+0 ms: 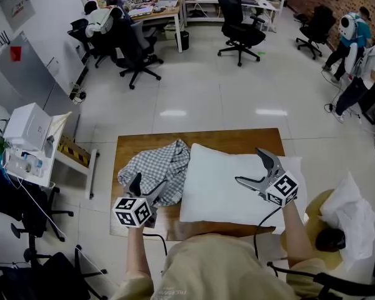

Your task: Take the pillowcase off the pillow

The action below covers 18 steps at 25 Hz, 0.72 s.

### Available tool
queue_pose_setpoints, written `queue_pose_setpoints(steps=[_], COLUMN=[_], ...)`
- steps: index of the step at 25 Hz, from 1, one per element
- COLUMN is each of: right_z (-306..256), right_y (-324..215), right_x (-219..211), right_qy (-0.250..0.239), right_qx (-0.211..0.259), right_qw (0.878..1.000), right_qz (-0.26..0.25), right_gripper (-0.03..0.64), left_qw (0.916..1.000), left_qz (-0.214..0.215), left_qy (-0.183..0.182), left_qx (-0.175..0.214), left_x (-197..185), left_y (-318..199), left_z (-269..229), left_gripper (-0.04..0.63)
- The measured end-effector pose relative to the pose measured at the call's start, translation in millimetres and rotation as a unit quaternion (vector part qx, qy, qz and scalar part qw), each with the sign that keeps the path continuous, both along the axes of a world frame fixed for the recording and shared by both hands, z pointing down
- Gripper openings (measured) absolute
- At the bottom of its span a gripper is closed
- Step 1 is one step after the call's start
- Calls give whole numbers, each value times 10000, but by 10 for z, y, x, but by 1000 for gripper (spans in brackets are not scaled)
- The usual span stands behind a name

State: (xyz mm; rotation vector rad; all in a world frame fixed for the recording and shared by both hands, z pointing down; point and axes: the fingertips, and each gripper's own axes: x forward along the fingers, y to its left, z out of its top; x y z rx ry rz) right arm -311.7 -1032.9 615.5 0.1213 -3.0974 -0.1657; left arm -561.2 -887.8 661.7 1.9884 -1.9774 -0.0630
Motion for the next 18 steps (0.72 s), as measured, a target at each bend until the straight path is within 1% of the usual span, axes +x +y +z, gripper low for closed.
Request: queue_pose_setpoints(steps=[1, 2, 3, 6, 9, 11, 14, 18], right_z=[-195, -362, -498, -767, -906, -940, -957, -990], right_y=[-3, -5, 3, 66, 46, 27, 57, 27], right_x=[-19, -32, -46, -46, 55, 122, 166, 263], right_qy=[-530, -934, -1222, -1709, -1757, -1663, -1508, -1247], right_qx=[-197, -263, -202, 156, 305, 374, 460, 281], right_qw=[9981, 9939, 9887, 9700, 9511, 9436, 9415, 9395], right_qz=[236, 525, 843, 1724, 2521, 2840, 2978, 3179], right_gripper=[499, 497, 497, 497, 495, 494, 494, 494], left_qw=[9995, 9980, 9956, 9863, 9780, 9756, 9754, 9746], left_qz=[13, 21, 1, -340, -669, -807, -920, -938], left_qy=[-218, -462, -700, -1247, -1597, -1658, -1578, -1556], left_qx=[234, 438, 617, 1022, 1160, 1190, 1233, 1309], left_x=[94, 187, 269, 422, 502, 525, 536, 604], left_y=[-113, -215, -296, -416, -463, -466, -435, -393], left_z=[-179, -349, -505, -864, -1029, -1052, -1062, -1185], left_gripper=[488, 489, 489, 489, 489, 489, 489, 489])
